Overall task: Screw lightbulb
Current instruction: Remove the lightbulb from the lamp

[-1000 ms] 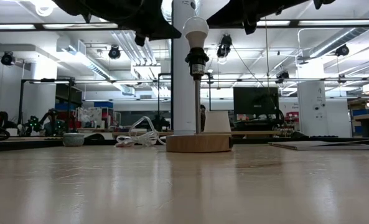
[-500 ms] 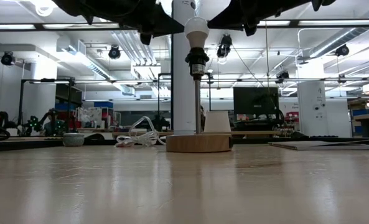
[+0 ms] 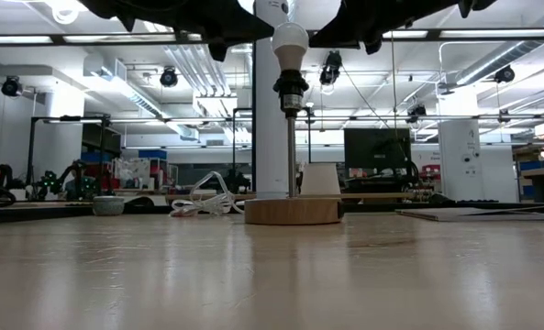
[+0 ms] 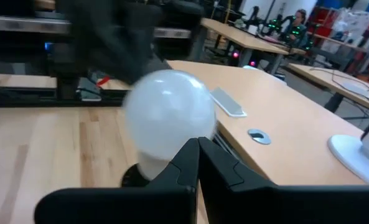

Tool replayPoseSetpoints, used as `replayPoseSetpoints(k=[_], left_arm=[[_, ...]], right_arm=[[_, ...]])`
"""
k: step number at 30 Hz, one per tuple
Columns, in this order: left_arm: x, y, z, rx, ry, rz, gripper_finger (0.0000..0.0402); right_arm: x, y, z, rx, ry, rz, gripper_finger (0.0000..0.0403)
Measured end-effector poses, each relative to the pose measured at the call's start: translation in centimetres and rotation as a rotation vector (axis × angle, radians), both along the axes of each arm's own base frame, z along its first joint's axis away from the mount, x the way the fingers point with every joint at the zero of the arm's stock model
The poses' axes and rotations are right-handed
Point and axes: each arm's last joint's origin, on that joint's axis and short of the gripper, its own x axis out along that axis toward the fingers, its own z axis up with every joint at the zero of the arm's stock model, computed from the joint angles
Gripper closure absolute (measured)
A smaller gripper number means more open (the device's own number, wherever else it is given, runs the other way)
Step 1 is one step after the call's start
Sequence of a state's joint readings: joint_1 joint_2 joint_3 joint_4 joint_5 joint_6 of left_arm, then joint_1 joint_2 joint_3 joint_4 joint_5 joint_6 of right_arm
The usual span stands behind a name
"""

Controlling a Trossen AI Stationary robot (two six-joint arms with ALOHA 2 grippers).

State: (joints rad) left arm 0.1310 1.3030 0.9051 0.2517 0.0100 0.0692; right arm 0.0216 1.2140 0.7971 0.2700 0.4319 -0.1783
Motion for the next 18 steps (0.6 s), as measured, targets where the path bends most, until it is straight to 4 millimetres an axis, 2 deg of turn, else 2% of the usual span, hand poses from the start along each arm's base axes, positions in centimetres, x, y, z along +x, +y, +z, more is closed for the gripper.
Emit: replayPoseSetpoints(k=[8,14,18], left_arm=[[-0.3,-0.7,0.4,0.008,-0.009,0.027,0.0401],[-0.3,0.1,0.3,0.049,-0.008,0.275,0.0401],[0.3,0.5,-0.4,0.063,0.006,0.295,0.0401]], right_arm=[[-0.9,0.2,0.6,-0.004,0.007,0.014,0.0401],[-1.2,0.9,0.9,0.022,-0.003,0.101,0.0401],[-0.3,1.0,0.6,0.014,-0.029,0.122,0.0401]])
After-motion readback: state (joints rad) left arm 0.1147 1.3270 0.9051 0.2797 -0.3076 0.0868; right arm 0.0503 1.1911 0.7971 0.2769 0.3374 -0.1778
